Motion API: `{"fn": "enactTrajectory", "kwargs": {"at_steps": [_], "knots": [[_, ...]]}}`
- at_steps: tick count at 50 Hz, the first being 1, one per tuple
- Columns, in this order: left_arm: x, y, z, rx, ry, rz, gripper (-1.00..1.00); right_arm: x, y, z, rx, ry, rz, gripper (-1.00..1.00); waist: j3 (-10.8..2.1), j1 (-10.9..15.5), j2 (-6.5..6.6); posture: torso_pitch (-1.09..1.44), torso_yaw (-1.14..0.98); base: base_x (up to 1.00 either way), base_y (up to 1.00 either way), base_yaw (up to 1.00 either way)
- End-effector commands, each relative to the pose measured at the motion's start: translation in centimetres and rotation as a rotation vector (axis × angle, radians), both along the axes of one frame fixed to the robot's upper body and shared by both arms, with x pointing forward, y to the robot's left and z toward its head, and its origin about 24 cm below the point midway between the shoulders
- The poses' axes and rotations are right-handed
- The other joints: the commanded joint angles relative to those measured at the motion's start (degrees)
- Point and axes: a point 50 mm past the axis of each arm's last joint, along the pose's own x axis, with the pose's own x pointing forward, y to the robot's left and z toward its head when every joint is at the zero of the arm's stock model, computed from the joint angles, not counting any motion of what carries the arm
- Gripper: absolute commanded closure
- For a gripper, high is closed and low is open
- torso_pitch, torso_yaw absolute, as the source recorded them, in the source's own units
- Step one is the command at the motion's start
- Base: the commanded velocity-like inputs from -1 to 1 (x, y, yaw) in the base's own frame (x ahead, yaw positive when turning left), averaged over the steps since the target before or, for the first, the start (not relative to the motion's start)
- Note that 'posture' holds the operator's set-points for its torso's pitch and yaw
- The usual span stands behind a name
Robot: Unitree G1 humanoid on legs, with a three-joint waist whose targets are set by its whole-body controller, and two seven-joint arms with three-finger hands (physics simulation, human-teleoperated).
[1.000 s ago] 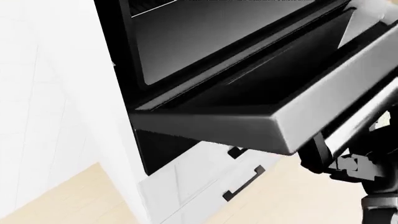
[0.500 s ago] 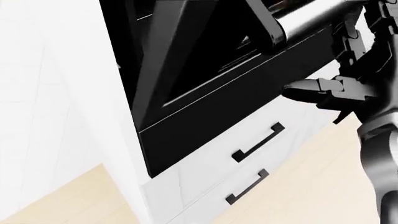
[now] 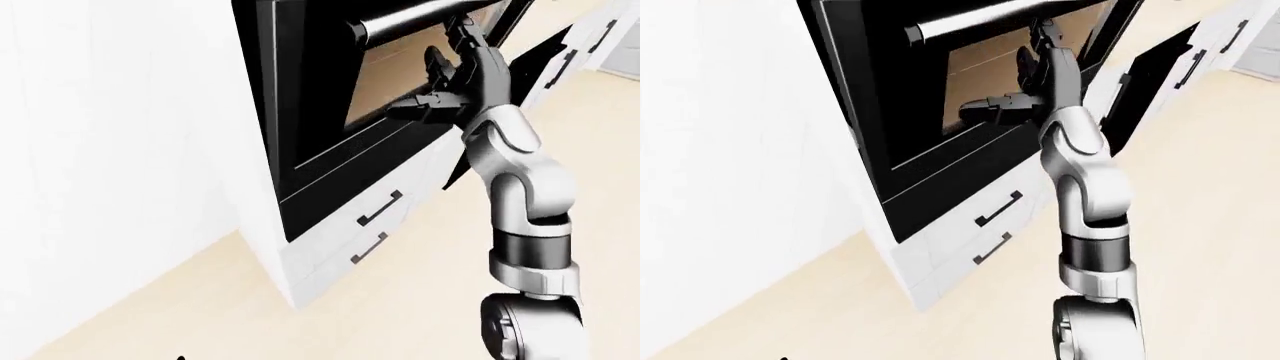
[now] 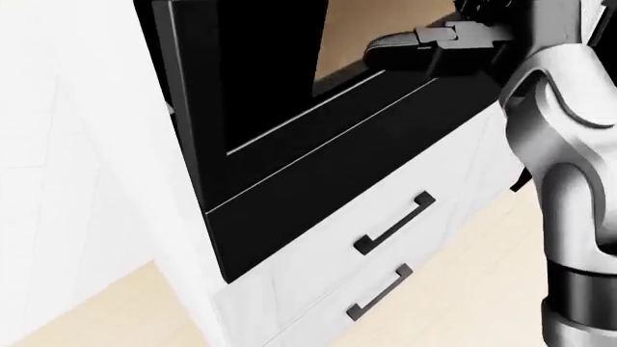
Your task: Close the oven door.
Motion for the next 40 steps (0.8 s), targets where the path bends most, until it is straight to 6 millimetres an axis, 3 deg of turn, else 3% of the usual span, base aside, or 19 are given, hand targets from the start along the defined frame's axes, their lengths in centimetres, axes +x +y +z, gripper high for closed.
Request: {"fn": "enactTrajectory", "kwargs": {"at_steps": [1,24,40], "knots": [[0.5,0.6,0.5,0.030,-0.038,0.000,-1.00,-0.8,0.6,3.9,-0.028,-0.183,0.028,-1.00,-1.59,0.02,-0.06,0.00,0.00,0.00,0.00,0.00],[0.4,0.6,0.5,0.027,-0.037,0.003,-1.00,4.4,7.2,3.9,-0.252,-0.044,0.153,-1.00,-1.52,-0.39,0.77,0.00,0.00,0.00,0.00,0.00],[0.6,0.7,0.5,0.025,-0.036,0.001,-1.00,6.3,11.0,3.0,-0.373,-0.005,0.211,-1.00,-1.98,-1.09,1.80,0.00,0.00,0.00,0.00,0.00]]}}
